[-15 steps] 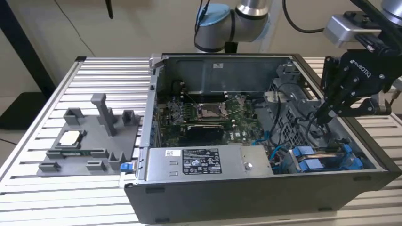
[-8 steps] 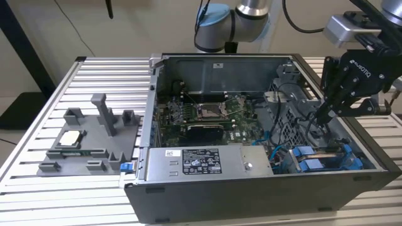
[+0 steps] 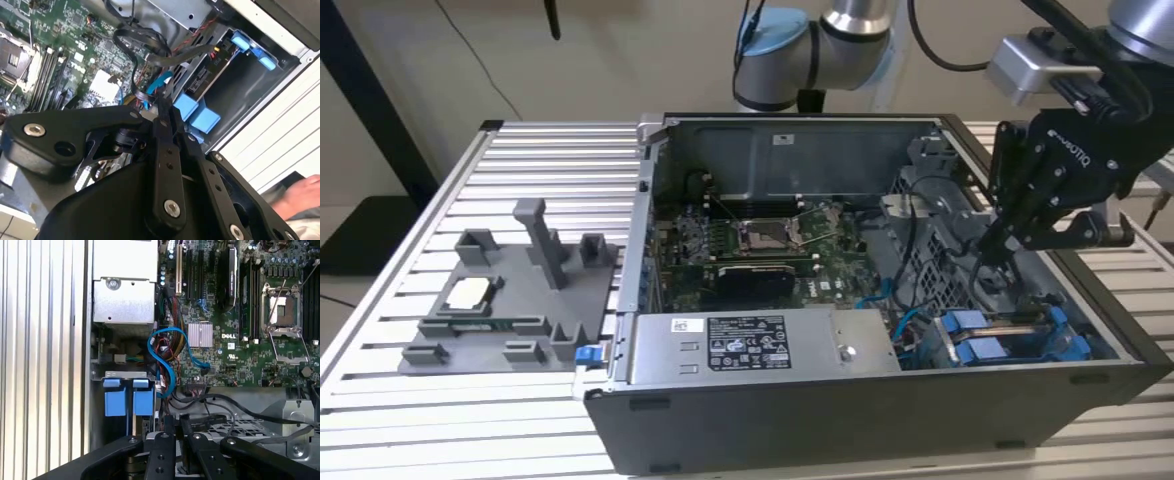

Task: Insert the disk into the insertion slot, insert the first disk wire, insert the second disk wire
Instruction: 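Insert the second disk wire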

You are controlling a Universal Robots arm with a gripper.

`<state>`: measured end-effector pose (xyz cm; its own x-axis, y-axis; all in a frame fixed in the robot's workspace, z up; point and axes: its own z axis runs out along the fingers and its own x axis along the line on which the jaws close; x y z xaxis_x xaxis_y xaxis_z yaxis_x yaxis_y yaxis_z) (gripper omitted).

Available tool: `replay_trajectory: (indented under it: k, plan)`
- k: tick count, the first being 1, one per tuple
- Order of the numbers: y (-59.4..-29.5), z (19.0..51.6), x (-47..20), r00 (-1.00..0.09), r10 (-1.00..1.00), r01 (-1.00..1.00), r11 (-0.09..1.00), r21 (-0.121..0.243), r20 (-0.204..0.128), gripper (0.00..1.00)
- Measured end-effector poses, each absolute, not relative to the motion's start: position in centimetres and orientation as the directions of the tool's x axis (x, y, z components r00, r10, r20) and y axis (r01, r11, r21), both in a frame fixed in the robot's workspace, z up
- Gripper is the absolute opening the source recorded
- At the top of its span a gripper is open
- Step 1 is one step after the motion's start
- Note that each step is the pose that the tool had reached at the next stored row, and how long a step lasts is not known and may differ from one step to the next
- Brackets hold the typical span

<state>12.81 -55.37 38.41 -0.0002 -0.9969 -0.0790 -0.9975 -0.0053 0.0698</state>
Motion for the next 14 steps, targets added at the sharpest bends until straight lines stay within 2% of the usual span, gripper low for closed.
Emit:
replay_trajectory:
  k: [14]
  plan:
    - [-56.3, 37.0, 13.0, 0.044, -0.996, -0.998, -0.048, 0.05, -0.077, 0.16]
